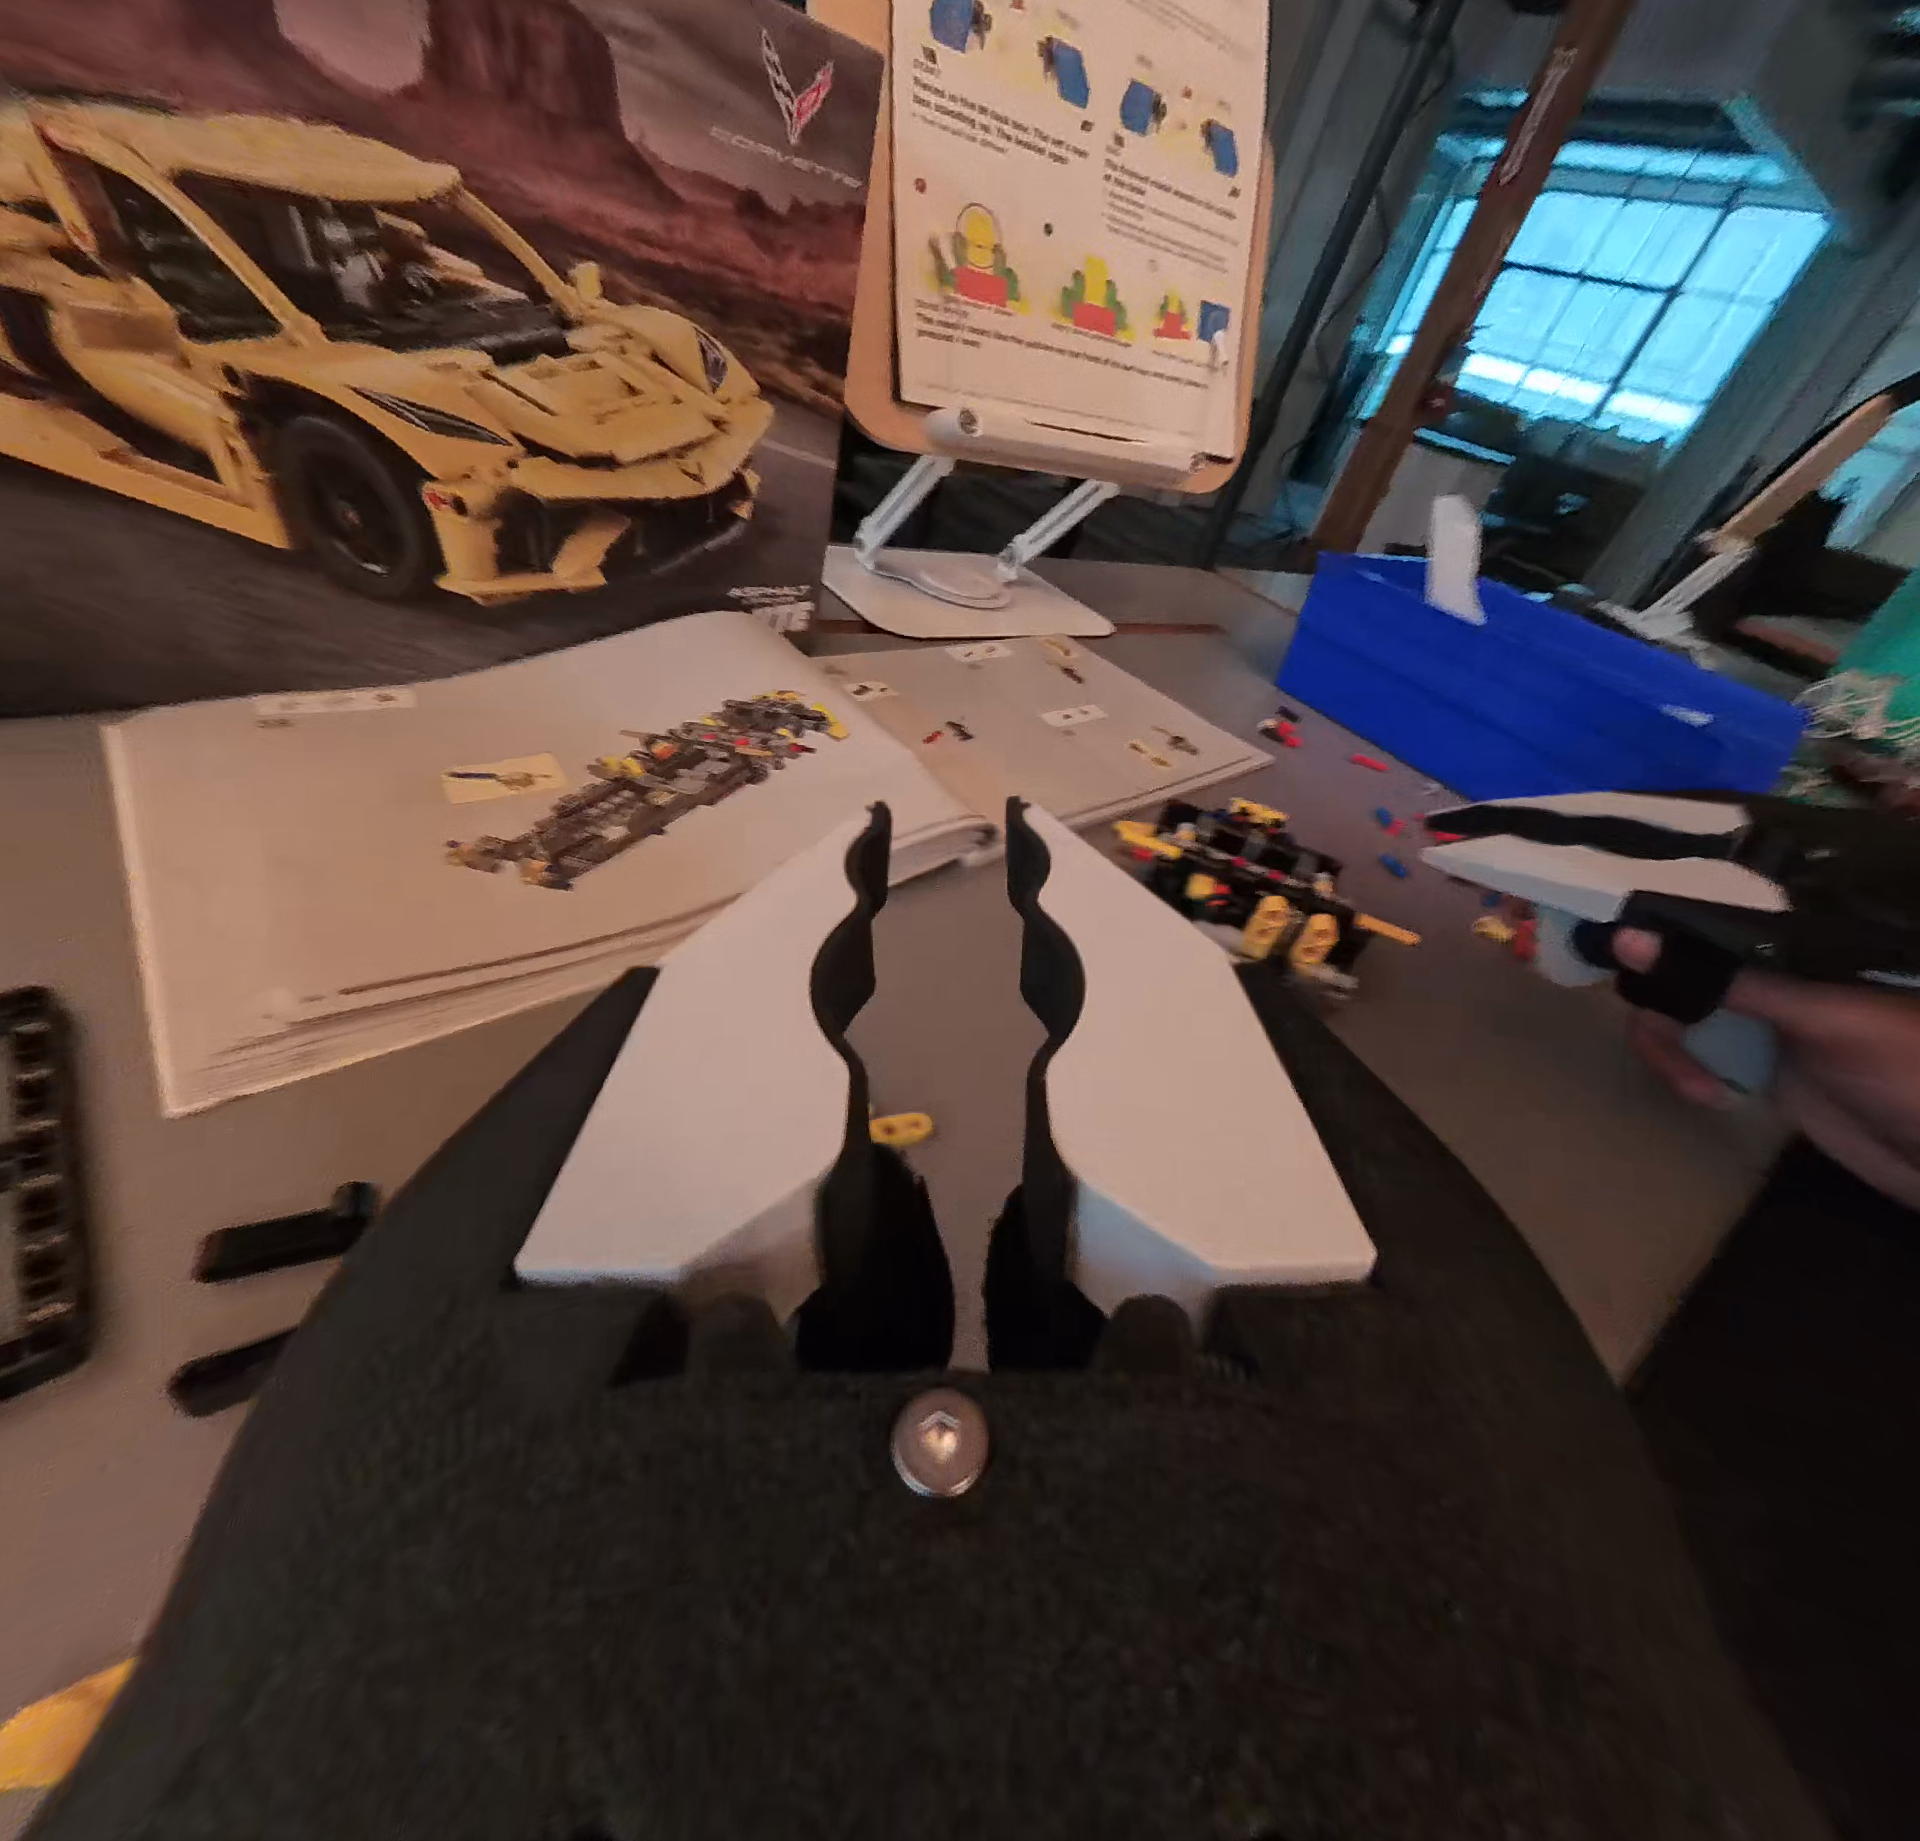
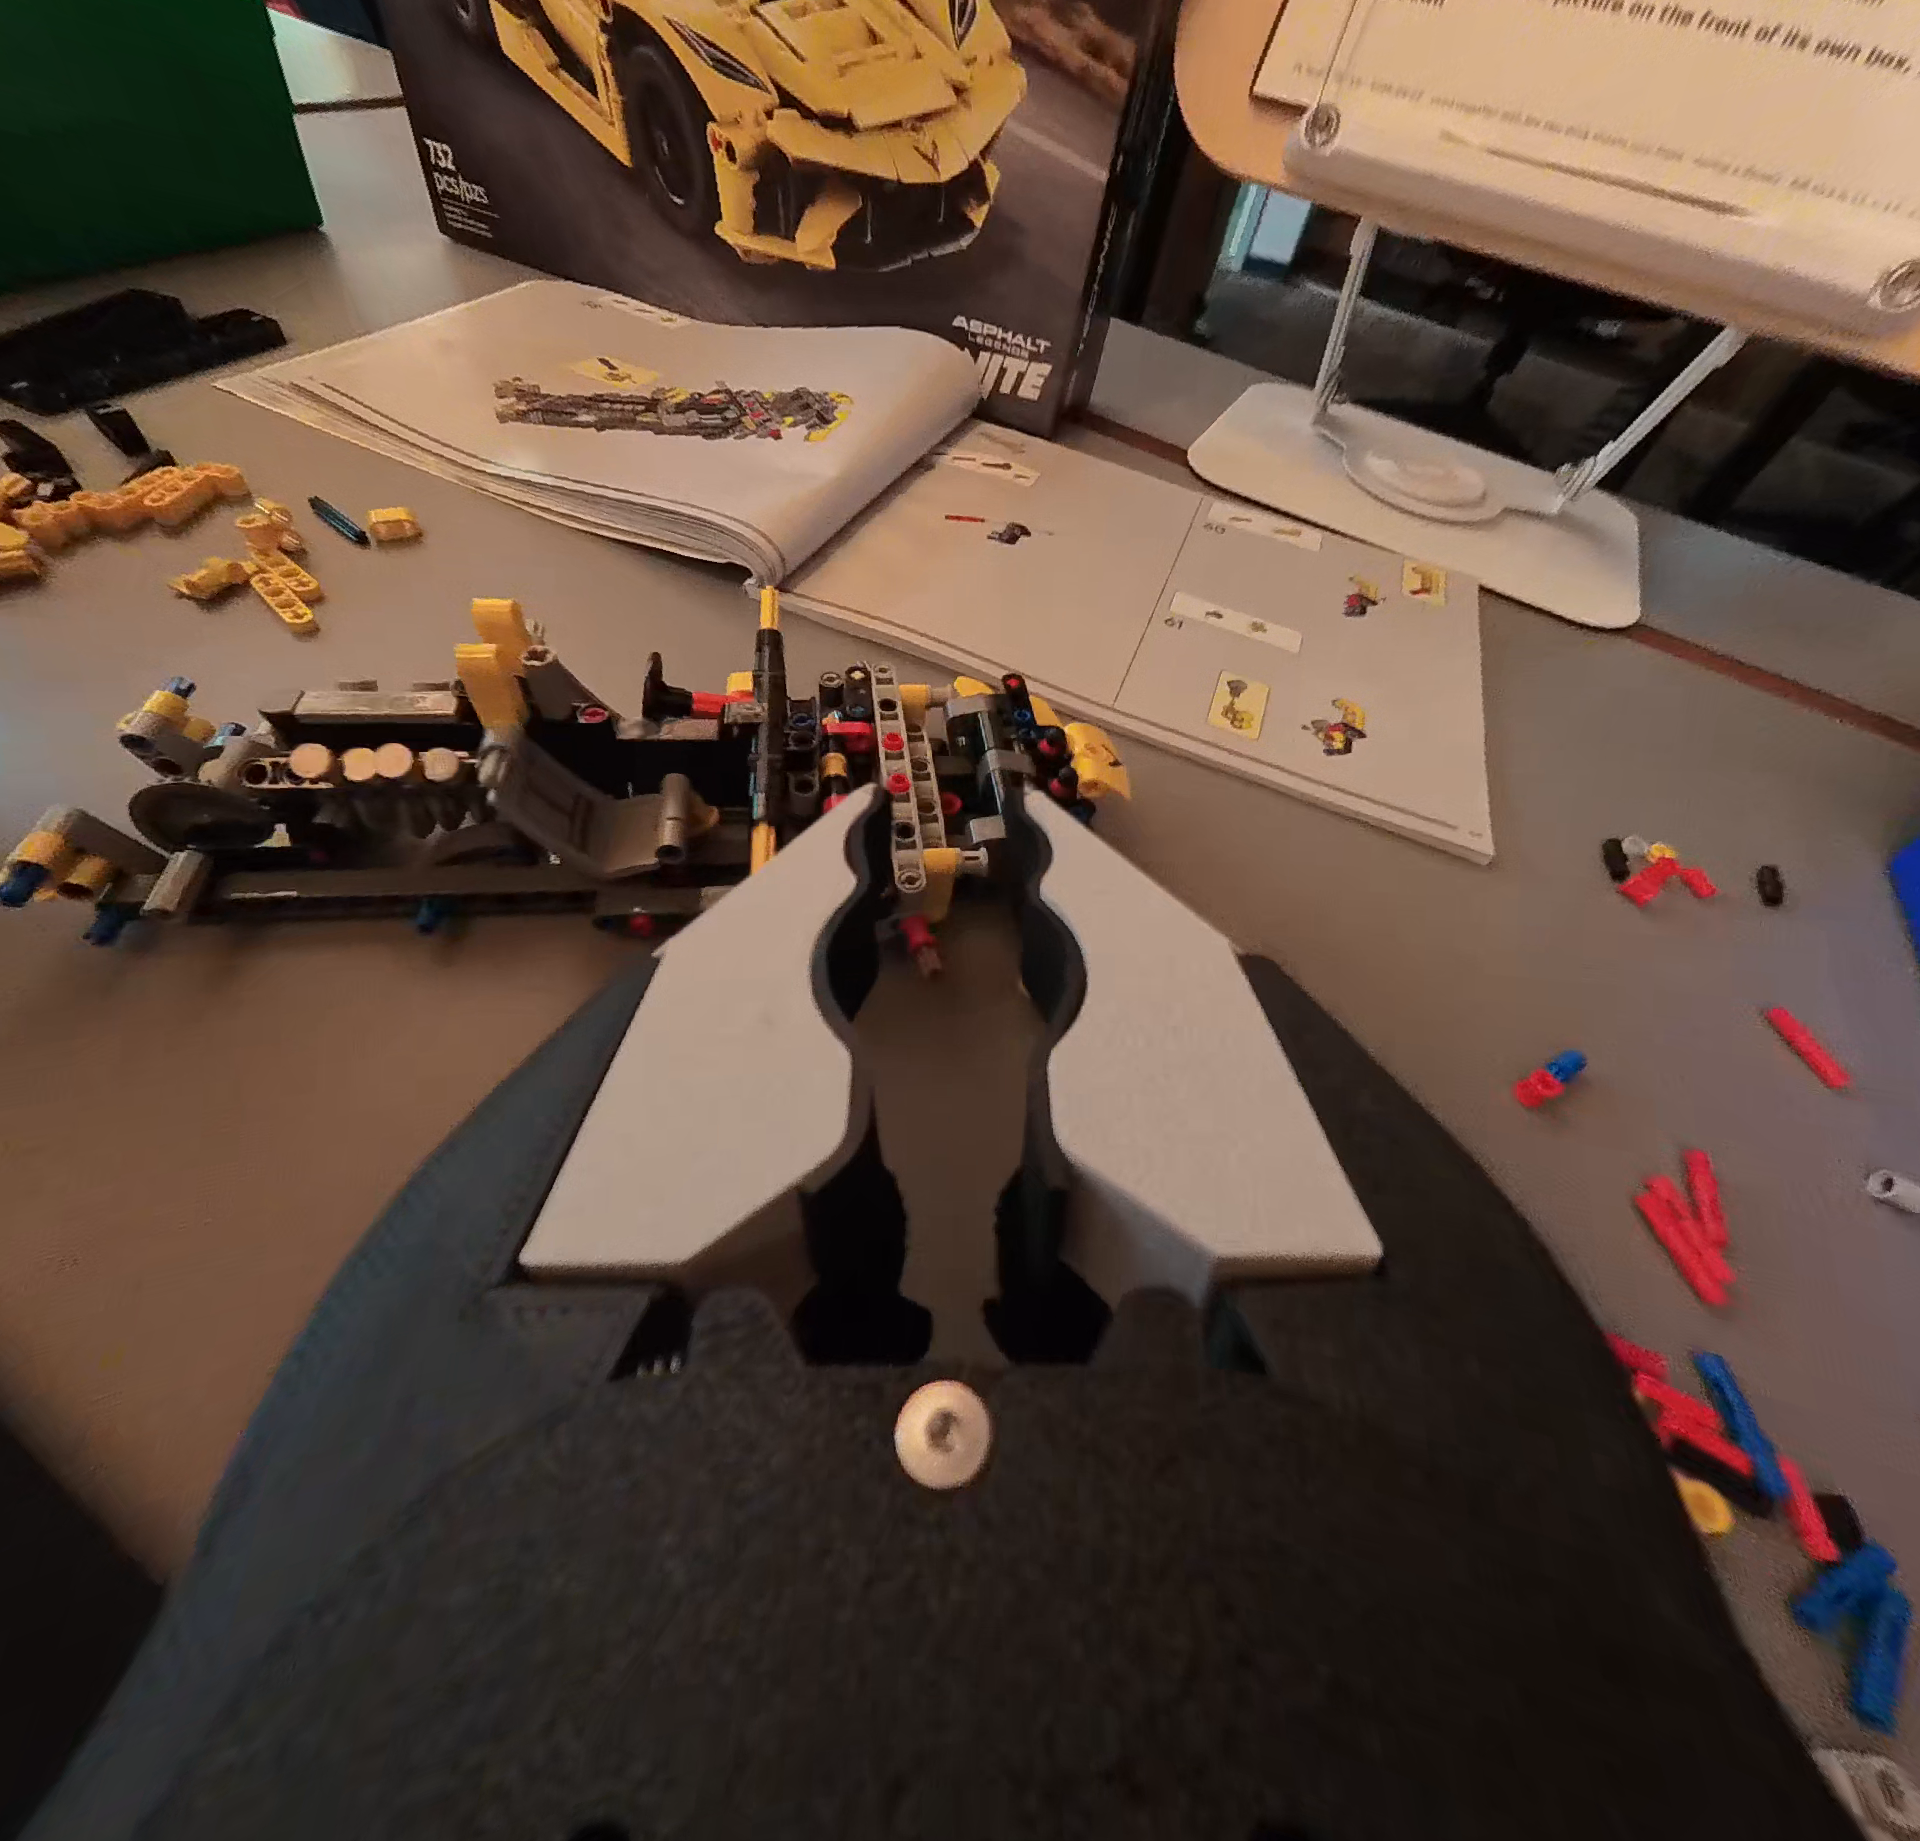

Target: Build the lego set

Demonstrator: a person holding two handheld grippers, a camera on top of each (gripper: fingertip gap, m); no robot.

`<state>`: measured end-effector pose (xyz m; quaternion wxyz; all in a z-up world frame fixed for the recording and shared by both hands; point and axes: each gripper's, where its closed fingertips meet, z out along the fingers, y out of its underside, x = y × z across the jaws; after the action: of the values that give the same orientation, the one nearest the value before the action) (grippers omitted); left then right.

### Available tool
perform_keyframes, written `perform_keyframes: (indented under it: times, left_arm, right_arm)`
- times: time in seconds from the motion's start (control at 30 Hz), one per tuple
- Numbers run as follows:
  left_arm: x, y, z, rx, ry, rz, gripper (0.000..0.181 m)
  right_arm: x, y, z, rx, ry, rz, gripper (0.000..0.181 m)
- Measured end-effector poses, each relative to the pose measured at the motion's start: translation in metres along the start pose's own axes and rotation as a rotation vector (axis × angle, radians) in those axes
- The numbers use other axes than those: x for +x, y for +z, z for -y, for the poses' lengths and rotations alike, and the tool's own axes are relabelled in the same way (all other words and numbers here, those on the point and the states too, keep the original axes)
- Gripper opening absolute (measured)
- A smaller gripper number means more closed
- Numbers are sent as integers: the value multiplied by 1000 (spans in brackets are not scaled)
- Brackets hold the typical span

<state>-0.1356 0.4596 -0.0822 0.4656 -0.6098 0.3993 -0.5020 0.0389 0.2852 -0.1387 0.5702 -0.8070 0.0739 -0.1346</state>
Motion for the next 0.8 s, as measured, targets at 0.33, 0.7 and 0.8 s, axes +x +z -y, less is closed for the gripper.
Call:
perform_keyframes:
  times: [0.33, 0.7, 0.8]
  left_arm:
    - [-9, 5, -28, -124, 84, 33, 24]
    - [-19, 8, -37, -180, 100, 123, 86]
    - [-15, 5, -36, -183, 184, 142, 63]
  right_arm:
    - [9, -3, -6, 4, 337, 133, 21]
    - [26, -13, 2, 92, 392, 71, 20]
    - [22, -11, 3, 86, 395, 98, 20]
